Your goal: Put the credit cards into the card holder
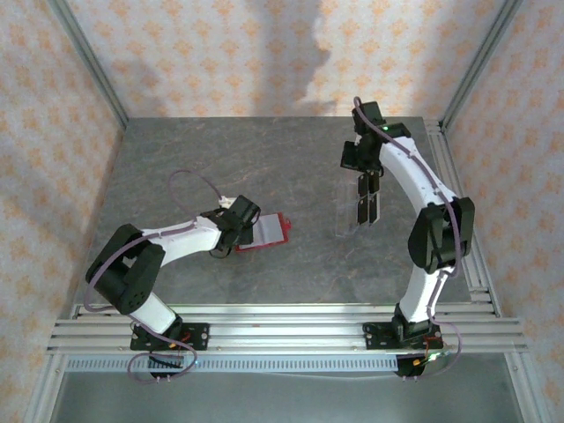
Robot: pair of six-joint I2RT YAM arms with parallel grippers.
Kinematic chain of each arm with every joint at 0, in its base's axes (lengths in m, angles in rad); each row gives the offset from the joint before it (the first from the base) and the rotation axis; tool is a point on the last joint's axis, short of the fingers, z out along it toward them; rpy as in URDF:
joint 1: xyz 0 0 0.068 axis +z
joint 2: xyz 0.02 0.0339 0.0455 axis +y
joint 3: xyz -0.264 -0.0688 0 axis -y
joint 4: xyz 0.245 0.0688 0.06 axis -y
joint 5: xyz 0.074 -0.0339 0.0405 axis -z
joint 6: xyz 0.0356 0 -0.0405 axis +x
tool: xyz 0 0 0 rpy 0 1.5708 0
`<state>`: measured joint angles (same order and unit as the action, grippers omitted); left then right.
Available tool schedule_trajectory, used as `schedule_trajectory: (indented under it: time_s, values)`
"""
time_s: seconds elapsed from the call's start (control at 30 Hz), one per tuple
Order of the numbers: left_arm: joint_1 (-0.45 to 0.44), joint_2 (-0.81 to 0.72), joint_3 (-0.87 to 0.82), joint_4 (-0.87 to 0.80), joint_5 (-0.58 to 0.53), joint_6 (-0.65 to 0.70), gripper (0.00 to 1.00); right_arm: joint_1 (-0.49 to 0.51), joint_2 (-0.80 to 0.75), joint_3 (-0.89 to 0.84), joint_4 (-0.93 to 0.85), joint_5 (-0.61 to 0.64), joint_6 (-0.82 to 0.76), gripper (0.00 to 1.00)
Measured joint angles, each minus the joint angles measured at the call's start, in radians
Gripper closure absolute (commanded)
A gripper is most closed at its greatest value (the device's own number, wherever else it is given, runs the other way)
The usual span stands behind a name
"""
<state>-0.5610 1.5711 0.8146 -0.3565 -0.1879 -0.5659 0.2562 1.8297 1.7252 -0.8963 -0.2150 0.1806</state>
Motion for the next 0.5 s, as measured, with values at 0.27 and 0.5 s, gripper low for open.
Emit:
schedule_trajectory:
  time_s: [0.27, 0.5]
  values:
    - [0.0, -0.031, 0.01, -0.026, -0.003, 0.017, 0.27, 0.015, -0.135, -0.204, 0.182, -0.236, 0.093, 1.0]
    - [0.0, -0.03, 0.01, -0.029, -0.003, 0.017, 0.27, 0.138, -0.172, -0.444, 0.449, -0.428, 0.204, 1.0]
